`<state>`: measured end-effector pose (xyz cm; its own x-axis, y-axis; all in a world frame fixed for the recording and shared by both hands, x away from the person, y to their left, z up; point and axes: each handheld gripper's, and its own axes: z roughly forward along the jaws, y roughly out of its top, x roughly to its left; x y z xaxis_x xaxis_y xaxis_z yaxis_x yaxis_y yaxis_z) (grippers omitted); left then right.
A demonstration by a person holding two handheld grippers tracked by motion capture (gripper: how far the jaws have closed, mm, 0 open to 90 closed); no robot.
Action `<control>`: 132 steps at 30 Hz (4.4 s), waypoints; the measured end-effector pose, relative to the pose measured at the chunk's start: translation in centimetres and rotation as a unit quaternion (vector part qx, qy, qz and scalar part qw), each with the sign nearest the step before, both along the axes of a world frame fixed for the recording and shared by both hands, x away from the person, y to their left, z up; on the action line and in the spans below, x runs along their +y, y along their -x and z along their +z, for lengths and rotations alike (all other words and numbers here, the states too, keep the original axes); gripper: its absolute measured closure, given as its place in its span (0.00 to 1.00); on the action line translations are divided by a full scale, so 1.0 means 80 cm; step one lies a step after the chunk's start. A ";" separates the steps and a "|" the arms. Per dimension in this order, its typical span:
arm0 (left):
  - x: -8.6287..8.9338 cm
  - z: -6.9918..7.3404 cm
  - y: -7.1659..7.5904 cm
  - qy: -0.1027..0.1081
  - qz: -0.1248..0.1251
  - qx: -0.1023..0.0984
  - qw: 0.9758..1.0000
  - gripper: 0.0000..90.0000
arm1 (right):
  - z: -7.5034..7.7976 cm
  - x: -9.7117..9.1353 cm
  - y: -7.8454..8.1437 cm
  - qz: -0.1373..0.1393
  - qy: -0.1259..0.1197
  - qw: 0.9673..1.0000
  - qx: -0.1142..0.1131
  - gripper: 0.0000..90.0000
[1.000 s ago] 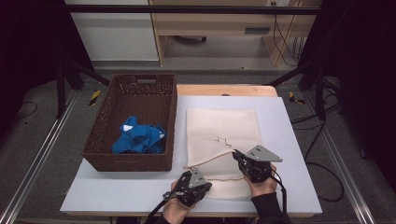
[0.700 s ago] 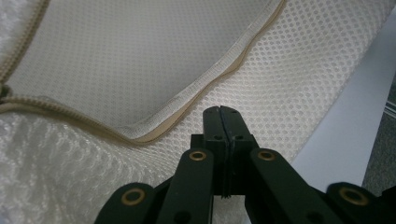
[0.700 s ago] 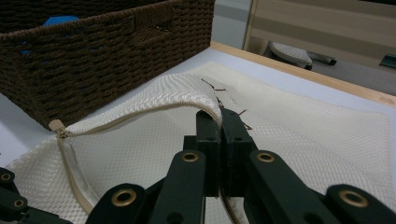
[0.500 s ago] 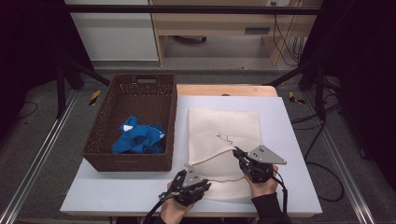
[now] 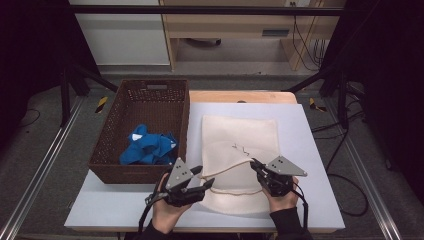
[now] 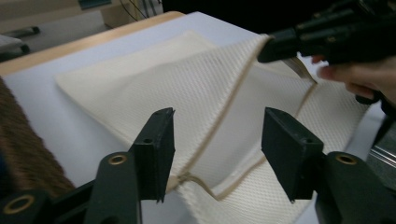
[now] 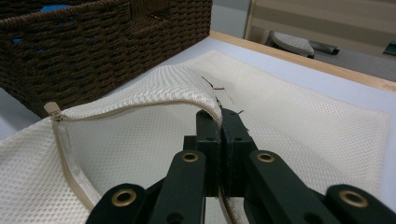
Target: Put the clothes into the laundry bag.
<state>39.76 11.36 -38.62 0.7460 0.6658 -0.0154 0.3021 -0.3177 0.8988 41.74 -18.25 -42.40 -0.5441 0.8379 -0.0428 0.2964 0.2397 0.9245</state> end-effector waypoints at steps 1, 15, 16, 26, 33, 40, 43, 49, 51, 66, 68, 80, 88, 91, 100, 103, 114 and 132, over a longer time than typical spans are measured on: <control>0.003 0.004 -0.002 0.001 0.003 -0.001 1.000 0.46 | 0.000 0.000 0.000 0.000 -0.001 1.000 0.002 0.97; 0.052 0.046 -0.042 -0.003 0.051 -0.015 0.999 0.33 | 0.000 -0.002 0.000 0.000 -0.001 1.000 0.003 0.97; 0.056 0.049 -0.045 -0.005 0.057 -0.017 0.998 0.32 | 0.000 -0.002 0.000 0.000 -0.002 1.000 0.003 0.97; 0.094 0.066 -0.082 -0.023 0.086 -0.020 0.996 0.27 | 0.000 -0.003 -0.001 0.000 -0.001 1.000 0.005 0.97; 0.122 0.067 -0.119 -0.061 0.118 -0.022 0.991 0.26 | -0.001 -0.002 -0.001 0.002 -0.001 1.000 0.008 0.97; 0.147 0.048 -0.158 -0.094 0.146 -0.002 0.985 0.25 | -0.002 -0.001 -0.002 0.003 0.000 1.000 0.012 0.97; 0.154 0.040 -0.167 -0.115 0.152 0.002 0.982 0.25 | -0.002 -0.001 -0.002 0.004 0.001 1.000 0.012 0.97; 0.164 0.022 -0.179 -0.115 0.148 0.022 0.982 0.24 | -0.003 -0.001 -0.003 0.005 0.003 1.000 0.014 0.97; 0.168 0.016 -0.182 -0.111 0.149 0.033 0.982 0.24 | -0.004 -0.001 -0.003 0.005 0.003 1.000 0.015 0.97; 0.169 -0.011 -0.192 -0.150 0.132 0.062 0.978 0.22 | -0.006 -0.002 -0.004 0.006 0.007 1.000 0.018 0.97; 0.169 -0.013 -0.192 -0.154 0.128 0.068 0.977 0.22 | -0.006 -0.002 -0.004 0.006 0.006 1.000 0.019 0.97; 0.156 -0.029 -0.198 -0.220 0.105 0.101 0.965 0.17 | -0.008 -0.003 -0.005 0.007 0.009 1.000 0.024 0.97; 0.151 -0.039 -0.208 -0.236 0.092 0.133 0.958 0.17 | -0.009 -0.003 -0.006 0.008 0.010 0.999 0.029 0.97; 0.150 -0.042 -0.211 -0.240 0.086 0.143 0.956 0.21 | -0.010 -0.003 -0.007 0.009 0.012 0.999 0.031 0.97; 0.147 -0.047 -0.216 -0.242 0.072 0.204 0.946 0.58 | -0.011 -0.004 -0.008 0.010 0.014 0.999 0.035 0.97; 0.146 -0.047 -0.217 -0.249 0.060 0.214 0.943 0.72 | -0.012 -0.005 -0.009 0.008 0.014 0.999 0.037 0.97; 0.150 -0.034 -0.208 -0.225 0.075 0.170 0.957 0.84 | -0.013 -0.006 -0.010 0.004 0.012 0.999 0.042 0.98; 0.182 0.008 -0.175 -0.067 0.165 -0.007 0.984 0.85 | -0.012 -0.007 -0.010 0.004 0.010 0.999 0.041 0.98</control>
